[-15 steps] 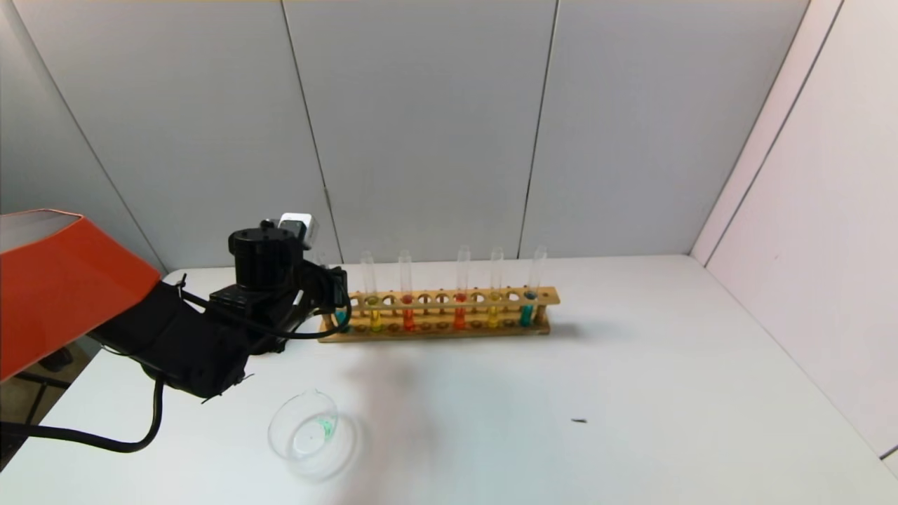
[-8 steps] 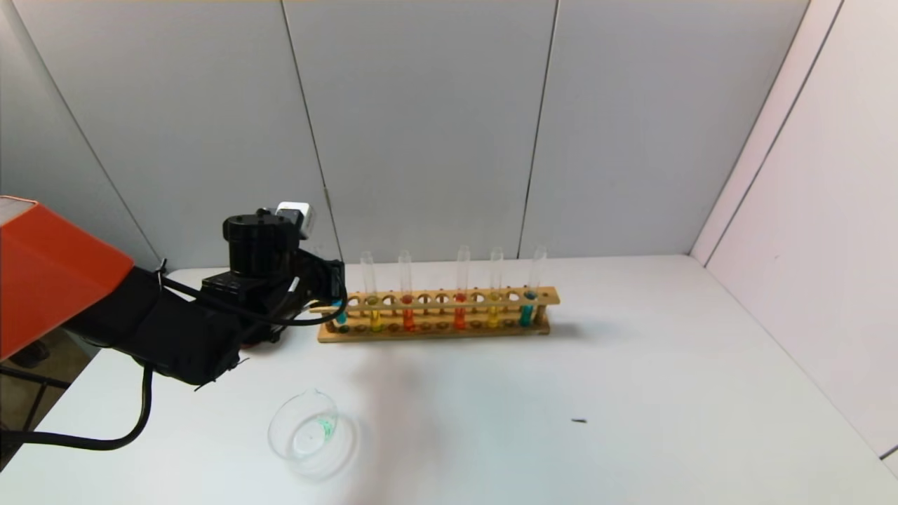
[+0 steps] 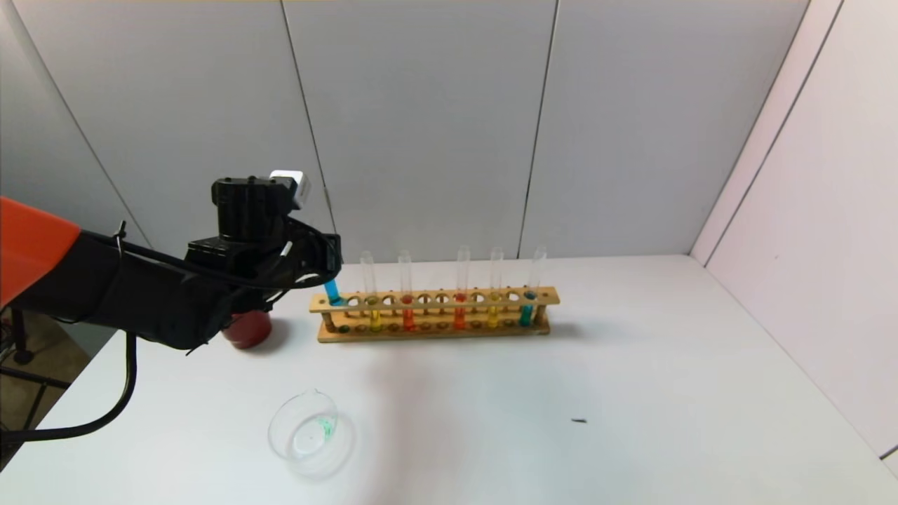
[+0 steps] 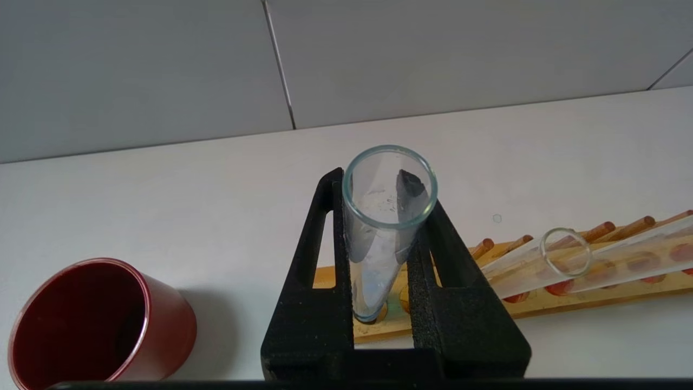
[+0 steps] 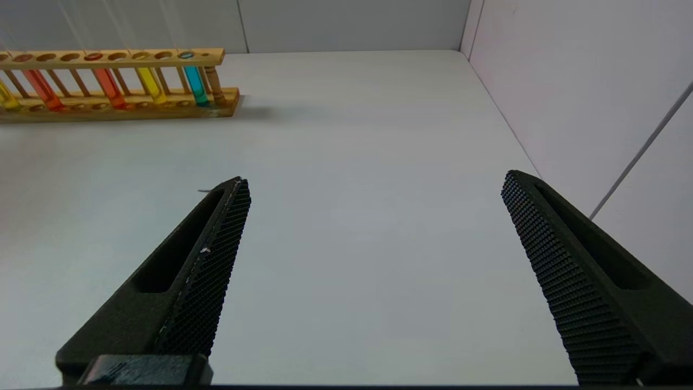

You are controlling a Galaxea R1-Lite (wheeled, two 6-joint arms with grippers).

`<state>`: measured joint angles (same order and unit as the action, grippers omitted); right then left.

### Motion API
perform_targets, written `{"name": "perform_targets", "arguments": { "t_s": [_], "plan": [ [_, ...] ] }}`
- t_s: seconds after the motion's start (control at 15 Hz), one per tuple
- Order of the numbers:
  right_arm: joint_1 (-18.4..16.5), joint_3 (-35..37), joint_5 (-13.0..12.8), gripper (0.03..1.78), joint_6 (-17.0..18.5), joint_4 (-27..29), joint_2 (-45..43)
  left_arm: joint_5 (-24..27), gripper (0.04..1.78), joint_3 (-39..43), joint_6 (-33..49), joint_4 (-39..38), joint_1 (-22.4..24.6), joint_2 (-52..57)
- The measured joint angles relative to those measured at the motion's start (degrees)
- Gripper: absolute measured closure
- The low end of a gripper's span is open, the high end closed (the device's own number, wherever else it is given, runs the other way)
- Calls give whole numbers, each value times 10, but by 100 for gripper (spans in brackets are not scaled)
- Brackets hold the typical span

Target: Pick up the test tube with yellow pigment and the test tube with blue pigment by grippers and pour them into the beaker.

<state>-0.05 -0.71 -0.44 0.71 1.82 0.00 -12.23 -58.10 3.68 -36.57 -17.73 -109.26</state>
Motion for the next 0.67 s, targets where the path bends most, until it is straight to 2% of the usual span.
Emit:
{"name": "perform_targets", "arguments": {
  "t_s": [0.67],
  "plan": [
    [0, 0, 0, 11, 0, 0, 0, -8, 149, -99, -5, 127, -1, 51]
  ]
}}
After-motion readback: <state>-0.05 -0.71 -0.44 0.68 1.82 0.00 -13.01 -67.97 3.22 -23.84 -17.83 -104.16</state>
